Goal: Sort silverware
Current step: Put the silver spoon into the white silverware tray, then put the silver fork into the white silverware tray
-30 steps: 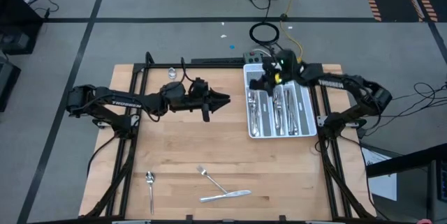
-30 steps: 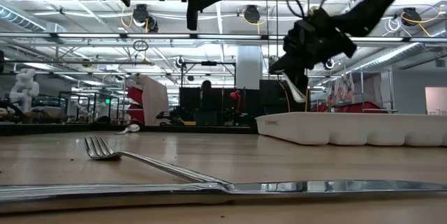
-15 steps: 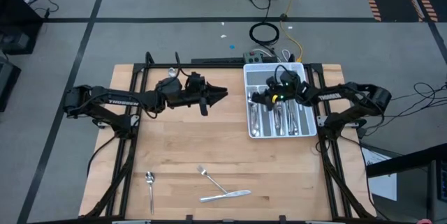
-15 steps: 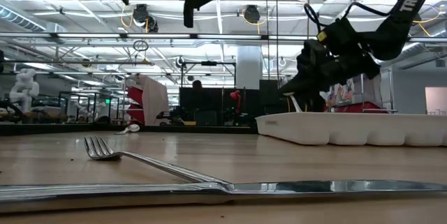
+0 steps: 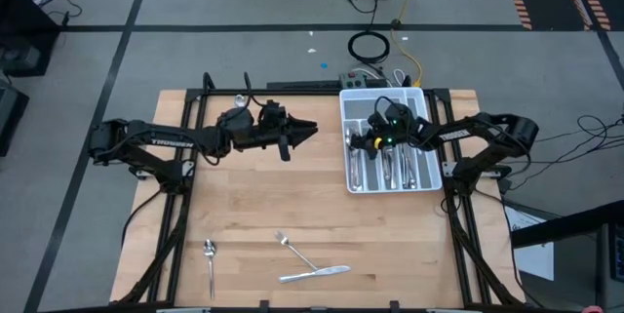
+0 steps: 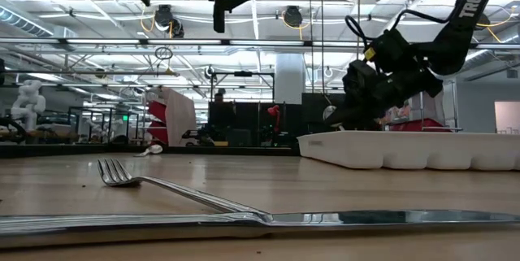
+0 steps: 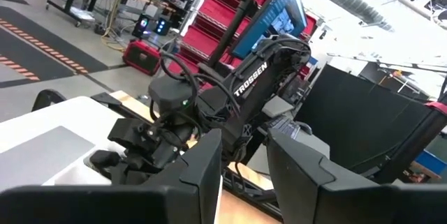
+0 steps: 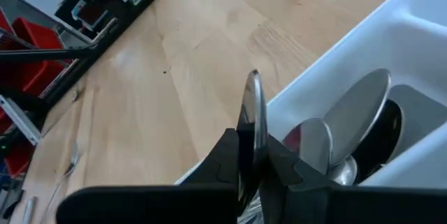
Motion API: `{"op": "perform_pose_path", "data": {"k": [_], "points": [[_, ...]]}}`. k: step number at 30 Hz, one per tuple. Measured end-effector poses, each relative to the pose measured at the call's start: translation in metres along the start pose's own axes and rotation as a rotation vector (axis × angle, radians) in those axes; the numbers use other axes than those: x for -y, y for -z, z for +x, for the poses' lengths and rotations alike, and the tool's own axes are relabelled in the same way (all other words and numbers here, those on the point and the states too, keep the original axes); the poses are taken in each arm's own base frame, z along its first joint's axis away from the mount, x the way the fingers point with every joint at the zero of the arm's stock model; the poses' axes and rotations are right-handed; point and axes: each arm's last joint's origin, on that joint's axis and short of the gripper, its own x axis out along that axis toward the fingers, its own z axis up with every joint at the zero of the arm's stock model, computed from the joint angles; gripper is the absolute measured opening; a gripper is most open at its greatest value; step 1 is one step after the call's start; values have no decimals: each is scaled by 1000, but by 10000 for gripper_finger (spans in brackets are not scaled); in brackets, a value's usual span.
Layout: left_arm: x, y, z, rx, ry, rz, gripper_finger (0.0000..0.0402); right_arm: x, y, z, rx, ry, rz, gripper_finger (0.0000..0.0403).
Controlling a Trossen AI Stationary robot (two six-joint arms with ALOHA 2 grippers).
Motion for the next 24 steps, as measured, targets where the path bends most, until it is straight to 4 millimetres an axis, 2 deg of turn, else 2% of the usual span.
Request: {"op": "perform_pose_path", "data": {"k": [3, 6, 13, 16, 19, 24], "points": [[0, 0, 0, 1, -1, 0, 120, 1, 0, 1, 9, 22, -3, 12], [0, 0, 0, 2, -4, -1, 120, 1, -1, 1, 33, 42, -21, 39], [-1, 0, 0, 10, -33, -4, 120, 3, -1, 1, 42, 66, -36, 174], [-3, 3, 0, -21, -57, -5, 120, 2, -3, 1, 48, 61, -43, 216], [-7, 9, -1, -78, -99, -6, 120, 1, -6, 1, 60, 64, -57, 235], [-14, 24, -5, -241, -186, 18, 120, -5, -17, 0, 99, 49, -111, 236]]}}
